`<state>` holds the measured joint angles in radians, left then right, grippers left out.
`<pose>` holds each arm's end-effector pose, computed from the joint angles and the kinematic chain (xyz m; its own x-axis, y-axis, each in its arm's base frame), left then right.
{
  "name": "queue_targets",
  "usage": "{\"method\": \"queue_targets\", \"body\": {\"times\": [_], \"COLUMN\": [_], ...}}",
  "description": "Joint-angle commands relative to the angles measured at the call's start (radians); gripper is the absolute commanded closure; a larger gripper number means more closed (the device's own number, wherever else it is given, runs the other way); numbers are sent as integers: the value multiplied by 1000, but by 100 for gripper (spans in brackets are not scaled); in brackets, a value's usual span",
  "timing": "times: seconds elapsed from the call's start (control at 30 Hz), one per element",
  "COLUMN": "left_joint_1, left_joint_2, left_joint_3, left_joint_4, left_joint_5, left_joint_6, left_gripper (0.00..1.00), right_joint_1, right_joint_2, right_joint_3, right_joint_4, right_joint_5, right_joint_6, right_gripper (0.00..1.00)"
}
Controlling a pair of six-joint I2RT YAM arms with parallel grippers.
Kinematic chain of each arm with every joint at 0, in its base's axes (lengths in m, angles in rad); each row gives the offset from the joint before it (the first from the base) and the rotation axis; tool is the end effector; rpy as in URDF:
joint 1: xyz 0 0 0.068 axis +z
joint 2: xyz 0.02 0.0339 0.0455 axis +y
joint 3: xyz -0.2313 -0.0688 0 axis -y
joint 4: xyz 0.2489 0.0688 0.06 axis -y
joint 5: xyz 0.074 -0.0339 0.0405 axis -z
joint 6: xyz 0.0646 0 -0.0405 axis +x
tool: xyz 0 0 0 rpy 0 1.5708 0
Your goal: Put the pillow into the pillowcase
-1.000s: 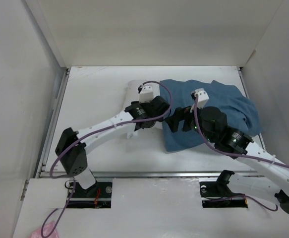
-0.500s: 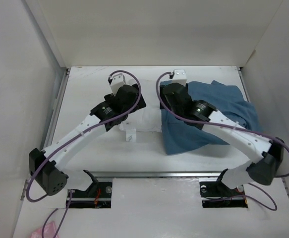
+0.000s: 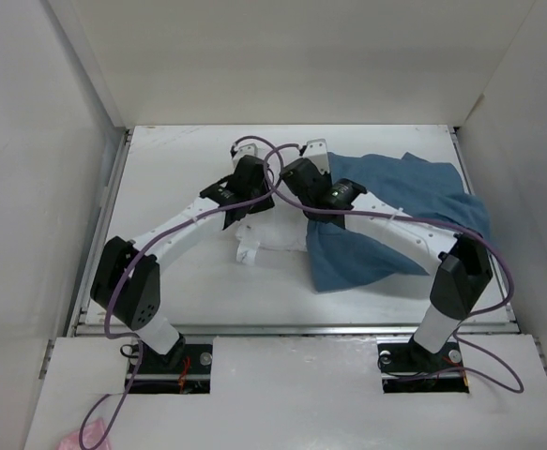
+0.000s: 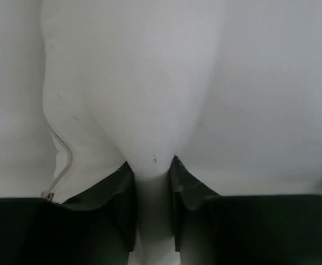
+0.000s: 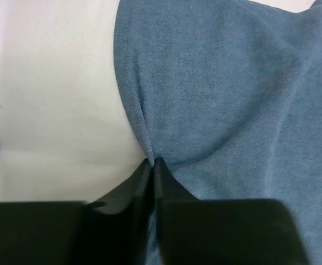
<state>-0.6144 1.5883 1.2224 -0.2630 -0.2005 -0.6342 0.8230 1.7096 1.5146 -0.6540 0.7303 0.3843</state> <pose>0.3253 -0.2137 0.2310 -0.6440 -0.2563 -0.7208 0.0642 0.9208 -0.3848 0.2958 0.2555 0.2615 -0.5656 -0.1991 -0.8003 -0.0371 0.9756 -0.2165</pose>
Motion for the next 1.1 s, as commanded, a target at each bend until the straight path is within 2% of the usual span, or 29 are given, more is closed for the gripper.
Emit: {"method": "queue_targets", "body": {"times": [0.0,0.03,0.07,0.23,0.27,0.37,0.4,0.47,0.5,0.6,0.67,0.7,0.73,0.77,0.83,0.87,0.93,0.97,1.0,1.07], "left_joint_1": [-5,-5,-16,-48,-57,-91,-91,-117,-131,-140,-150,-150,-150,-160,-171,-180,-206,-206,-217,-226], "left_joint_2": [-13,-13,-24,-77,-86,-134,-151,-217,-240,-320,-344,-344,-332,-312,-312,-312,-312,-312,-297,-271], "left_joint_3": [-32,-41,-41,-84,-84,-84,-84,-95,-95,-138,-176,-176,-176,-176,-167,-167,-190,-205,-205,-218], "left_joint_4": [76,90,102,255,274,330,340,361,361,383,418,418,418,427,441,453,495,505,516,539], "left_joint_5": [95,110,119,241,259,331,346,337,319,279,279,279,279,295,306,306,248,228,228,210], "left_joint_6": [41,41,56,126,136,154,165,165,165,165,153,142,142,142,131,131,122,111,111,97], "left_gripper": [84,96,100,100,100,100,100,100,100,100,100,100,100,100,100,100,100,100,100,100], "right_joint_1": [-12,-12,-12,-12,-12,-12,-12,-12,-12,-21,-21,-21,-21,-21,-21,-21,-21,-21,-21,-21], "right_joint_2": [-25,-25,-25,-88,-99,-99,-99,-74,-74,-111,-122,-122,-102,-87,-30,-12,41,56,68,93], "right_joint_3": [29,29,29,75,90,169,226,280,291,245,231,258,289,368,474,581,735,736,819,877], "right_joint_4": [-13,-13,0,130,155,200,212,200,186,224,266,278,278,278,235,220,169,159,159,159], "right_joint_5": [58,48,29,-266,-420,-635,-763,-821,-801,-802,-941,-1009,-1143,-1204,-1282,-1357,-1458,-1492,-1520,-1562], "right_joint_6": [25,25,16,-122,-139,-176,-186,-197,-197,-197,-185,-185,-185,-185,-185,-185,-176,-176,-176,-138], "right_gripper": [95,100,100,100,100,100,100,100,100,100,100,100,100,100,100,100,100,100,100,100]}}
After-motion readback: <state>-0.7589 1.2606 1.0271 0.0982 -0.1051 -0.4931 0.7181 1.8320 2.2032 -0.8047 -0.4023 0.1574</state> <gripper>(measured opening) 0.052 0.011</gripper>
